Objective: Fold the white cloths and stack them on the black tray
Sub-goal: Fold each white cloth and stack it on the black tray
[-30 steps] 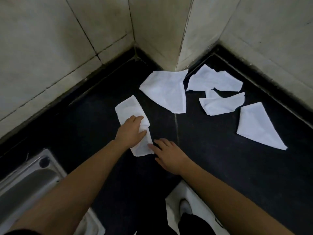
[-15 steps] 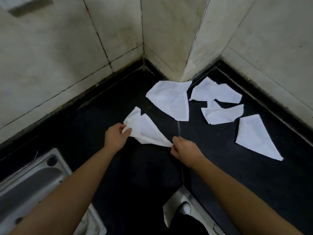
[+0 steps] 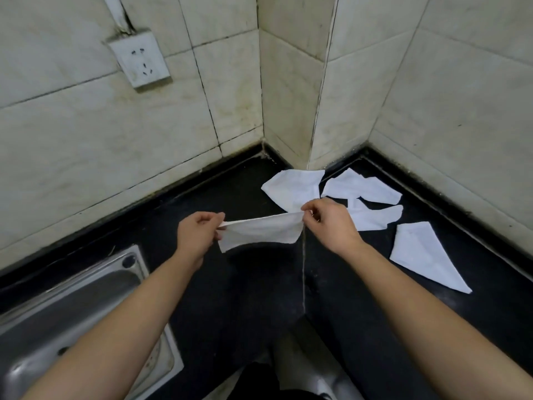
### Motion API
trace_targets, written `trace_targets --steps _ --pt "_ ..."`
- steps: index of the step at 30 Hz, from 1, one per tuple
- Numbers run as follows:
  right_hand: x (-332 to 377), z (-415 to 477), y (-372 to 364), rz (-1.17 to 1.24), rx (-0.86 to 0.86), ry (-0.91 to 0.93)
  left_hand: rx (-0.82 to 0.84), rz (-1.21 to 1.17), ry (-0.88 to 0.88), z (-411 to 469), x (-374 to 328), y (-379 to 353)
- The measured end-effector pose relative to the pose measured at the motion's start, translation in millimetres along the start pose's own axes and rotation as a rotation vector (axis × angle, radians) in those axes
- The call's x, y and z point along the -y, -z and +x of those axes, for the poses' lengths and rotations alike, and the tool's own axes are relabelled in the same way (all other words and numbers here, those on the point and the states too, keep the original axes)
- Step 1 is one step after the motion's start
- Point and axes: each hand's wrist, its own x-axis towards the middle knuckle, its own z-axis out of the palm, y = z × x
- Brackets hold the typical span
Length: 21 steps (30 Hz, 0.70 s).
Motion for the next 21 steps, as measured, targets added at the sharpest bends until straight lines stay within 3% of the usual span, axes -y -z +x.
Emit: trace_targets --steps 8,15,18,21 --pt "18 15 -5 -0.068 -0.021 0.015 -0.018 -0.138 0.042 1 -17 8" --pt "34 19 -13 0.031 -0.161 0.077 -0.065 -0.164 -0.118 4 -25 19" --pt "19 1 -33 -0.011 -0.091 0.106 -0.059 -0.093 -0.093 -3 9 20" --pt "-5 -31 -62 -0.051 0.093 0.08 -0.026 0.067 -0.033 -14 64 23"
